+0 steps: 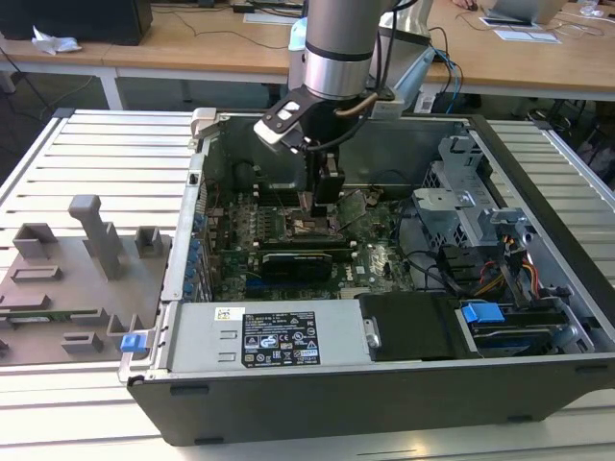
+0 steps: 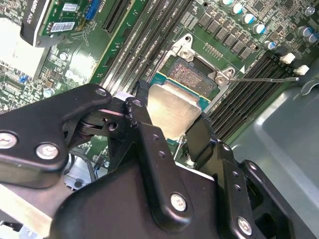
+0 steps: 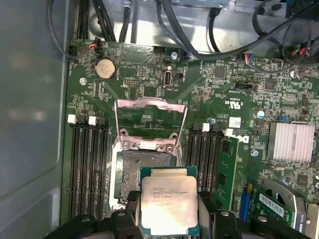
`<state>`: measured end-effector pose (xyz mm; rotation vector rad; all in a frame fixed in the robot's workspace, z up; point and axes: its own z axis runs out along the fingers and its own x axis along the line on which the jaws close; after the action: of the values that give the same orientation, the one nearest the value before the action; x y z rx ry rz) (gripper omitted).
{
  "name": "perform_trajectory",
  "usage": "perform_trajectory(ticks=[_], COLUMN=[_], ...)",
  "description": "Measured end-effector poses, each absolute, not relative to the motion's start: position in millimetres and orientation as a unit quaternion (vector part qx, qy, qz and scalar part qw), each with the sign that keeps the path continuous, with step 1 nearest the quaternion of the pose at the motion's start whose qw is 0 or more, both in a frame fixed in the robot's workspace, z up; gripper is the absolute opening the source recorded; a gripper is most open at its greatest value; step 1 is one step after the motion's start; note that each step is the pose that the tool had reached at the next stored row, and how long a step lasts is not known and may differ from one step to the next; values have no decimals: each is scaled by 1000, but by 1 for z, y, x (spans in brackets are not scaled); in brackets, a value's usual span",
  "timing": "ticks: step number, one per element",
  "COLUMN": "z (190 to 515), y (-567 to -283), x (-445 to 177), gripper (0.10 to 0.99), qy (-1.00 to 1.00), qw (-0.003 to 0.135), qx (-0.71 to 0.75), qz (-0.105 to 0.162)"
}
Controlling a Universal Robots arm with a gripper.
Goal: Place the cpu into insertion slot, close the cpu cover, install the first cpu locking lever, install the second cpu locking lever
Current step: 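Place the cpu into insertion slot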
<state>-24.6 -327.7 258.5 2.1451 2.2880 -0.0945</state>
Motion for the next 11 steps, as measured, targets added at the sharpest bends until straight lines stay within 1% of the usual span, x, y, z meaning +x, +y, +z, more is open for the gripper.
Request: perform_trajectory(ticks=[11], z=[258], y=[-328], x=[-25], gripper=[545], qy=[698], qw=[2], qx=[715], qz=[-31])
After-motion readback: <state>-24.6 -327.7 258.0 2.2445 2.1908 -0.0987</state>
